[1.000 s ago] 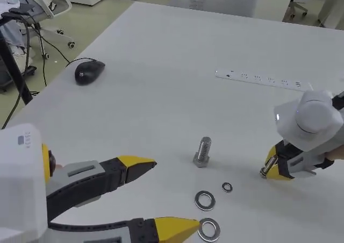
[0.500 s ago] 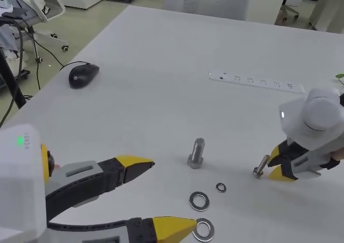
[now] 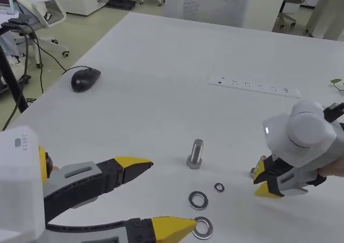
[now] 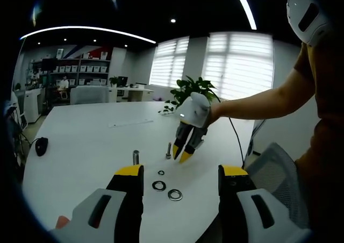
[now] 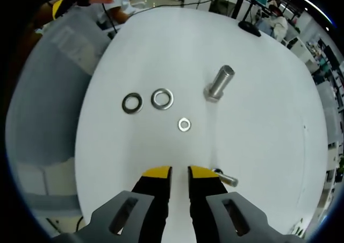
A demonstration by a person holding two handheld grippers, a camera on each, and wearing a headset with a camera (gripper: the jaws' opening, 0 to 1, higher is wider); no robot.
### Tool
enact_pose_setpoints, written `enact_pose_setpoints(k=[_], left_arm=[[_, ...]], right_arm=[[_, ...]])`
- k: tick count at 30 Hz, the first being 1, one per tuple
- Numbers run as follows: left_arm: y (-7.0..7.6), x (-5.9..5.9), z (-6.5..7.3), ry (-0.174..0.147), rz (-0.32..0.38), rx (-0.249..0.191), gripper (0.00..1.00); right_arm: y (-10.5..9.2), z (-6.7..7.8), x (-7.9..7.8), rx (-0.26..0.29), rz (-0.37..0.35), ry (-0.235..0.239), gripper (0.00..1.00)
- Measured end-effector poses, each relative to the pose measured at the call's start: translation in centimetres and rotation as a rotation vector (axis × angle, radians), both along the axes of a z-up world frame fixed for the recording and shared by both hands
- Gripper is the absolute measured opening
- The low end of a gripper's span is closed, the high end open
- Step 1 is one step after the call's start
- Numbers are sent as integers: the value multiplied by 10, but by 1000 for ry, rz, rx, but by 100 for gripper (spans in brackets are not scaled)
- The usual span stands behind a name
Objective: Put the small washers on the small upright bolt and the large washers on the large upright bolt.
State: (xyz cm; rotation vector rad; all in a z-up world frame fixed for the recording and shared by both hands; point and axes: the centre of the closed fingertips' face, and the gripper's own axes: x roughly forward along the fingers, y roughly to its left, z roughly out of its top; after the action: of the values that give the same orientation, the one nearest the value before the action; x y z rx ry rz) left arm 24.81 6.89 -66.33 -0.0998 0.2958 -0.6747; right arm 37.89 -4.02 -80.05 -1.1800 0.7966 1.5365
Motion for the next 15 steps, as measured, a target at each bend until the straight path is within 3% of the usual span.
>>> enact_pose_setpoints(k=[5,15], left_arm=[[3,-4,1,-2,9,-11,55],[9,-2,4,-15,26,-10,55]], right_arm=[[11,-5,-7,1,24,14,12],[38,-11,-5,1,69,15,12]])
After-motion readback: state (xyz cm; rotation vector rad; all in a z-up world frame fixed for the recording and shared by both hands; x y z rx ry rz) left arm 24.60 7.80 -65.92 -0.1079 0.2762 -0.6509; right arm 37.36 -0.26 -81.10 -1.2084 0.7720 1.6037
